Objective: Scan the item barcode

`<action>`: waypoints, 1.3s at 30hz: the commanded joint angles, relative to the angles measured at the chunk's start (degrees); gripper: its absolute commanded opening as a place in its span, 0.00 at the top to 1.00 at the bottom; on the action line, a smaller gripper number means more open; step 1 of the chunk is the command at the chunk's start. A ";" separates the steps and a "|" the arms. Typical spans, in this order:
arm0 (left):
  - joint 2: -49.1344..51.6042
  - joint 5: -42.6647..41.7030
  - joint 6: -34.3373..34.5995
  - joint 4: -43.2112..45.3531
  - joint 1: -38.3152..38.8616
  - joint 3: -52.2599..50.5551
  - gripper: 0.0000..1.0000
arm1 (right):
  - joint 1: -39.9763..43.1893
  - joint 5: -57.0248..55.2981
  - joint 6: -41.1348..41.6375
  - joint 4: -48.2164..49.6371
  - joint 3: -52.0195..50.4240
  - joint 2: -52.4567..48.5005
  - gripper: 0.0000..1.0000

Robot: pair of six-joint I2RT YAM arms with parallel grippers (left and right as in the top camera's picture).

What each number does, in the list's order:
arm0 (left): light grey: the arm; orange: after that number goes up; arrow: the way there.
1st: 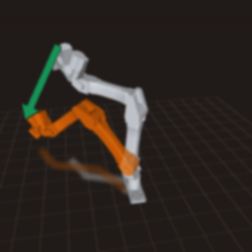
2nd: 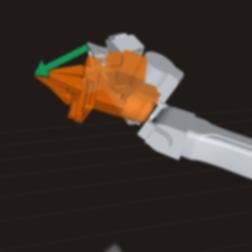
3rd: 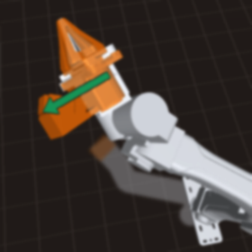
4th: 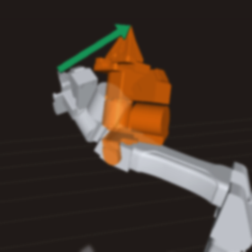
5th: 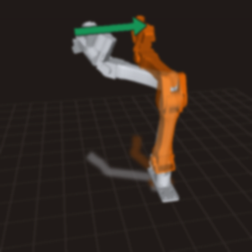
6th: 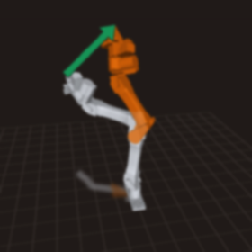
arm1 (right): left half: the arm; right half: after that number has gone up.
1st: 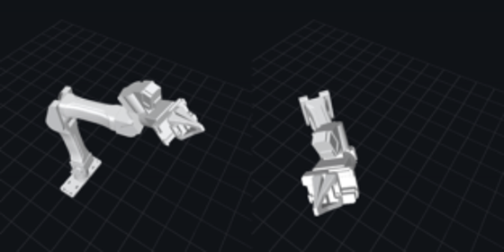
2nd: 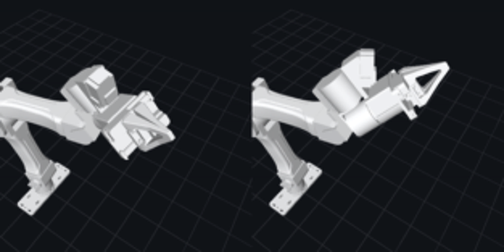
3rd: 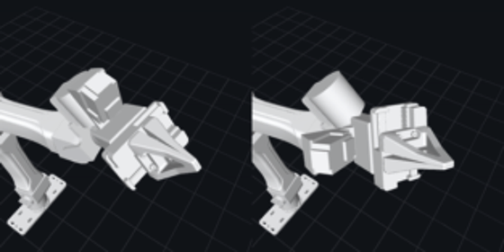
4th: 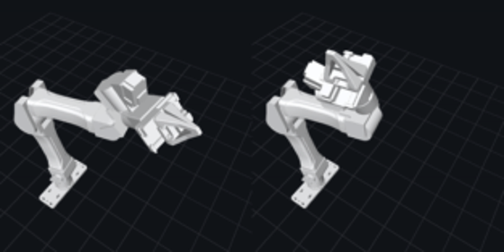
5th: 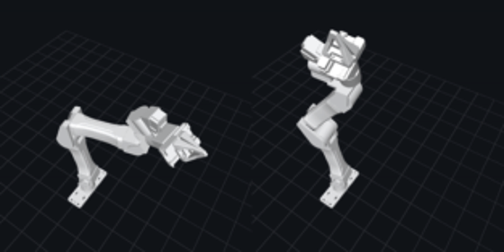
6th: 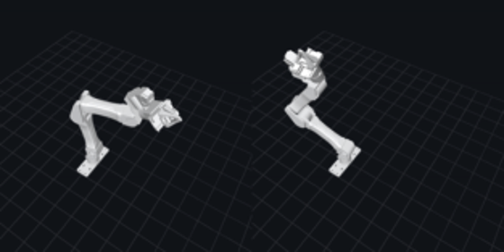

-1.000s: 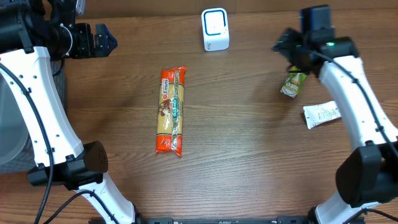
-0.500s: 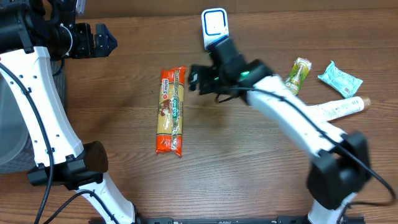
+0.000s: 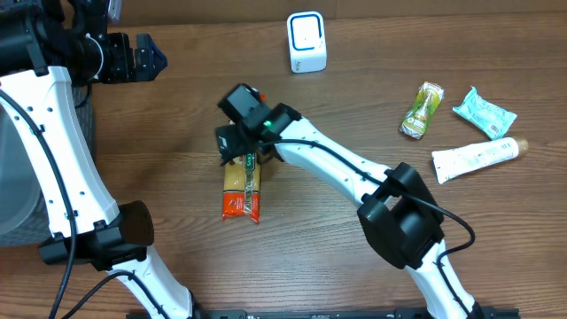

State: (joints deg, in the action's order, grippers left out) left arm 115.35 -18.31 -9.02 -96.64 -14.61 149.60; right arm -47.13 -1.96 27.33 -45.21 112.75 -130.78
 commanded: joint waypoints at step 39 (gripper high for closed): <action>0.59 -0.76 -0.17 0.00 0.42 0.09 0.00 | -8.72 -25.05 -5.42 -6.58 3.56 -10.47 0.17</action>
State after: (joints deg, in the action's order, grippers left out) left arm 115.35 -18.31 -9.02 -96.64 -14.61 149.60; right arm -56.34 -25.87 22.22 -51.18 115.61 -140.22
